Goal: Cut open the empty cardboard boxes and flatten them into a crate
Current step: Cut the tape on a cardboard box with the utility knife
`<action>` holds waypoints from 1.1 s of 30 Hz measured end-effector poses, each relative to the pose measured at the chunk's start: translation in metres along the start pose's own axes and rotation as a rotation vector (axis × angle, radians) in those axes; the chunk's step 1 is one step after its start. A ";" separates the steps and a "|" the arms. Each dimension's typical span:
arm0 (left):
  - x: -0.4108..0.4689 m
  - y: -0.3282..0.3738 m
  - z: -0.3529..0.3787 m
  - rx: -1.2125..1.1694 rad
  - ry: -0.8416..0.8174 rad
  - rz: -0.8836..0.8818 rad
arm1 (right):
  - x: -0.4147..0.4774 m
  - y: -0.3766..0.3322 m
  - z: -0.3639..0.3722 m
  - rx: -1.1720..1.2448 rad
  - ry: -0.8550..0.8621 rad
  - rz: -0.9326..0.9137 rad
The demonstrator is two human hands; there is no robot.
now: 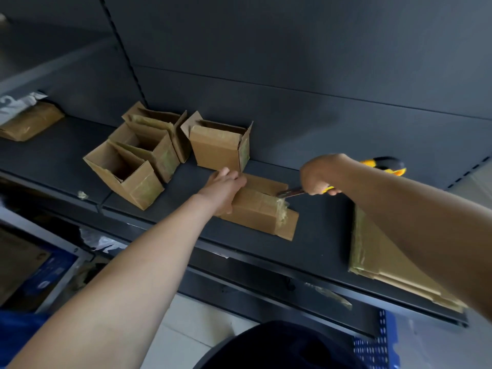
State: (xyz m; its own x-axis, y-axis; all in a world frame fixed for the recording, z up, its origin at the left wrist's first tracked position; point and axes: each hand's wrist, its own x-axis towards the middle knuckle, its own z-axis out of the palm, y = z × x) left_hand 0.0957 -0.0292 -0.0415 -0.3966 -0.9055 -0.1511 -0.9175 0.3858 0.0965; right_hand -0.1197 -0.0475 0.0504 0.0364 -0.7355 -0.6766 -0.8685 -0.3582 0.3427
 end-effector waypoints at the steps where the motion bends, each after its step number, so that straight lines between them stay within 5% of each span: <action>1: -0.002 -0.005 -0.002 0.031 0.017 -0.022 | -0.004 0.010 0.003 -0.050 0.004 0.039; 4: -0.001 -0.021 -0.011 0.082 0.008 -0.083 | -0.005 0.041 0.018 0.012 0.127 0.143; 7: 0.007 -0.015 -0.021 0.087 -0.034 -0.068 | 0.014 0.036 0.028 0.442 0.332 0.109; 10: 0.009 -0.010 -0.025 0.039 -0.095 -0.103 | 0.035 0.004 0.033 1.072 0.286 -0.079; 14: 0.006 -0.011 -0.026 -0.121 -0.123 -0.259 | 0.054 -0.025 0.040 1.415 0.207 -0.141; 18: 0.004 0.007 -0.016 -0.042 -0.023 -0.208 | 0.064 -0.036 0.048 1.427 0.174 -0.108; 26: 0.010 0.041 0.000 -0.271 0.017 -0.039 | 0.071 -0.036 0.053 1.483 0.194 -0.124; 33: 0.018 0.036 -0.005 -0.255 -0.051 -0.065 | 0.064 -0.005 0.072 1.165 0.204 -0.177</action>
State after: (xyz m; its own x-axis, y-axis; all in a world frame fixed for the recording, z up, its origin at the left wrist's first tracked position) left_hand 0.0554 -0.0325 -0.0361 -0.3436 -0.9143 -0.2143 -0.9069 0.2638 0.3285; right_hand -0.1490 -0.0511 -0.0415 0.1873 -0.8437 -0.5030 -0.7655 0.1955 -0.6130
